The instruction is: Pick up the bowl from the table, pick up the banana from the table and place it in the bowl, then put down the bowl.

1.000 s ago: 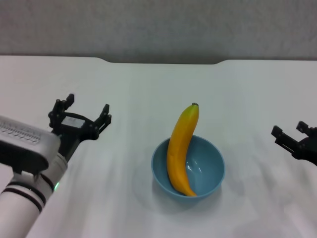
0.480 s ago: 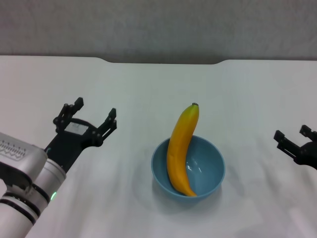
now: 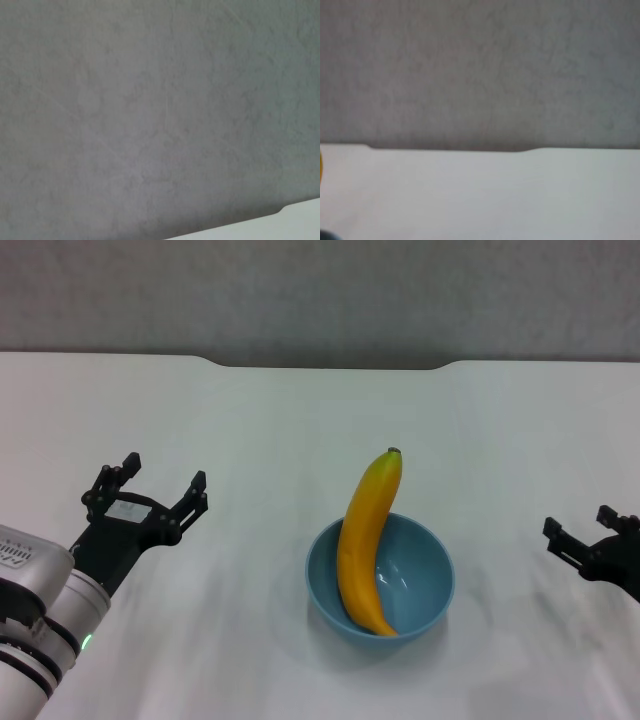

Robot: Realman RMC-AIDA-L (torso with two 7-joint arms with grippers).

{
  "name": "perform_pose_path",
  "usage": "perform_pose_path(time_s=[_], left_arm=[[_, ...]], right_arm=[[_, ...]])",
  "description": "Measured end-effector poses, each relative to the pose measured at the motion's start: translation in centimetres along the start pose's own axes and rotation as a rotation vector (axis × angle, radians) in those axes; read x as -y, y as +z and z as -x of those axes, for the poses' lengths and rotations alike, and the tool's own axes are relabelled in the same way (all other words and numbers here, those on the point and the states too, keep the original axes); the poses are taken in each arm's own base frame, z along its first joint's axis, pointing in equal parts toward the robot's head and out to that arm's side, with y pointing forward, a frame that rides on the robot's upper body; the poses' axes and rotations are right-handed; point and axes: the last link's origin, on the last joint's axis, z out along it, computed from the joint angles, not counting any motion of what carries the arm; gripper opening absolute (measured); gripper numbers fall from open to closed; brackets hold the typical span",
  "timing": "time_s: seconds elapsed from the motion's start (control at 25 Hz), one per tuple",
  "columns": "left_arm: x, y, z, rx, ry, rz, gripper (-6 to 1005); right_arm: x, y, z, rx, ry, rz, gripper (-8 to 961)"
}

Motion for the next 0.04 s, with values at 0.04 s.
perform_pose_path(time_s=[0.04], left_arm=[[0.0,0.0,0.02,0.002,0.0,0.0,890]], right_arm=[[-0.09,0.15,-0.02,-0.007,-0.009,0.002,870]])
